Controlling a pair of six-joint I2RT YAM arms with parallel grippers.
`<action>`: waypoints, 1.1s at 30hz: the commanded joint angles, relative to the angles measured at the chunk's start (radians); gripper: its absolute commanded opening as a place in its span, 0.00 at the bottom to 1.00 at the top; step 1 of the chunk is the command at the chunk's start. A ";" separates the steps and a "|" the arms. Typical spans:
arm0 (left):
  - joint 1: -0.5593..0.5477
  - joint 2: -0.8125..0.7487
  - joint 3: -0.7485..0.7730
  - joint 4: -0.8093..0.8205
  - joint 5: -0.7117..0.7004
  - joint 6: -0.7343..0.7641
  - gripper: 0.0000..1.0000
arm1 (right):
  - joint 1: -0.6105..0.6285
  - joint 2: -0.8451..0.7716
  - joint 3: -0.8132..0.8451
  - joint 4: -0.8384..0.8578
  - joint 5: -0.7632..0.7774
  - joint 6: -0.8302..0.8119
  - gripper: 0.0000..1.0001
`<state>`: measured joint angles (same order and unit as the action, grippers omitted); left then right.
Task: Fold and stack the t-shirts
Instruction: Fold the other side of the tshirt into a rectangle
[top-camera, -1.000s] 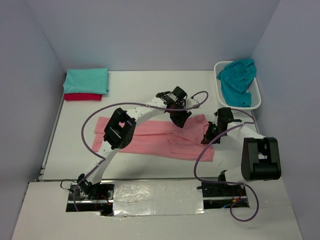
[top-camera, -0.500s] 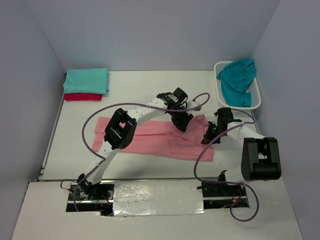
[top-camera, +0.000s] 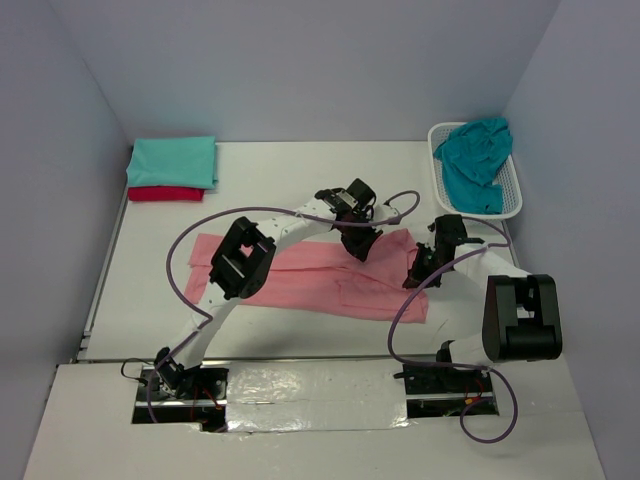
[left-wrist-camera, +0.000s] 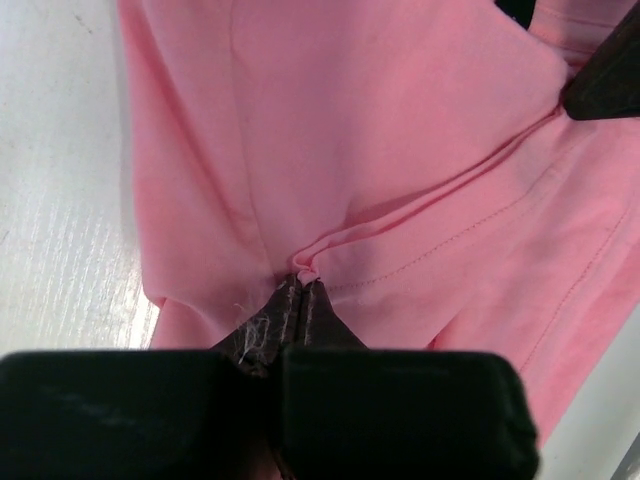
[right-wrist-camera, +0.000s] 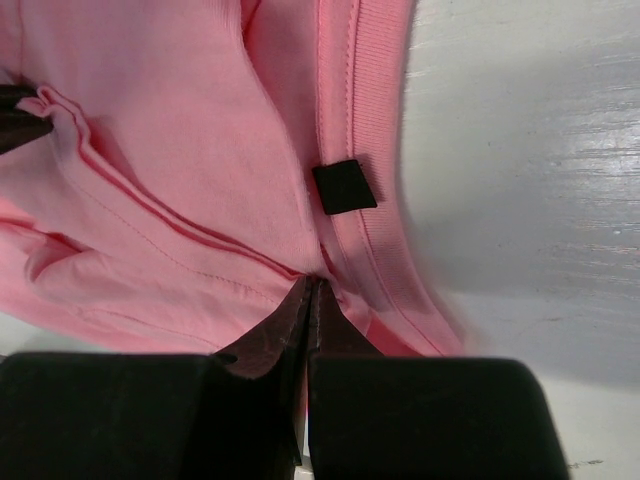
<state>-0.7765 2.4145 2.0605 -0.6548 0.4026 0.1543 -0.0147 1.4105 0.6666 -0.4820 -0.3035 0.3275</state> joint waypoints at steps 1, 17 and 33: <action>-0.007 0.020 0.038 -0.045 0.062 -0.002 0.00 | -0.005 -0.024 0.030 -0.007 0.014 -0.013 0.00; 0.020 -0.034 0.061 -0.072 0.091 0.005 0.00 | -0.005 -0.077 0.059 -0.046 0.032 -0.015 0.00; 0.082 -0.190 -0.003 -0.152 0.235 0.016 0.00 | 0.010 -0.197 0.050 -0.180 -0.014 0.024 0.00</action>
<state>-0.6994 2.3165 2.0953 -0.7605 0.5468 0.1539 -0.0151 1.2625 0.7170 -0.5934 -0.2924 0.3302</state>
